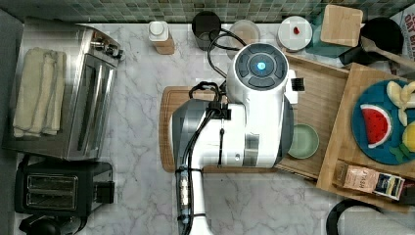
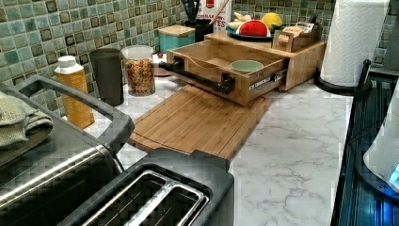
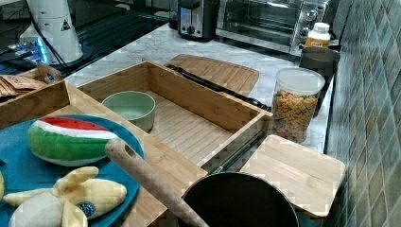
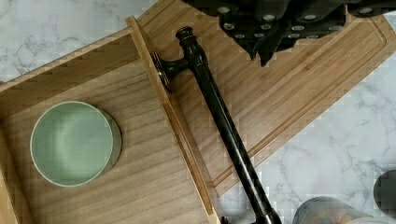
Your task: Close the drawer.
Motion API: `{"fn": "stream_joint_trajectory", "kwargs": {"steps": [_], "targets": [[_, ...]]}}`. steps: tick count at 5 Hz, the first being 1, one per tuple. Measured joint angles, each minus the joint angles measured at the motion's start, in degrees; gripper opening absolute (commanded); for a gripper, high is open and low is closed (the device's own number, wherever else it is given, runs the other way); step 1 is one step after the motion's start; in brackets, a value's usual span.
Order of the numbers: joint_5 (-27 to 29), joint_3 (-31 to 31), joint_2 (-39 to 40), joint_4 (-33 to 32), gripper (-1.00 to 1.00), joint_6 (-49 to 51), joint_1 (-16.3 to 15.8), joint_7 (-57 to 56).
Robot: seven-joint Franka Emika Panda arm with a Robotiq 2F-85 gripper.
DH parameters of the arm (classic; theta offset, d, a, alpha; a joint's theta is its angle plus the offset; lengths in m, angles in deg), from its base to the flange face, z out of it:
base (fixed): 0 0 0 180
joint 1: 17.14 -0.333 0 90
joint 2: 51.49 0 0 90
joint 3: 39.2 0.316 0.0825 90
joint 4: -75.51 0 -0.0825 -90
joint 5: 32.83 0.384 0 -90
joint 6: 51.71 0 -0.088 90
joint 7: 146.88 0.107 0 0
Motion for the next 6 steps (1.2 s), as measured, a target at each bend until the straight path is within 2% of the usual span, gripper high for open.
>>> {"fn": "stream_joint_trajectory", "kwargs": {"steps": [4,6], "targets": [[0.0,-0.1,1.5,-1.0,-1.00,-0.7,0.1,-2.2],[0.0,-0.2,6.7,-0.8,-1.00,-4.1,-0.3,-3.0]]}}
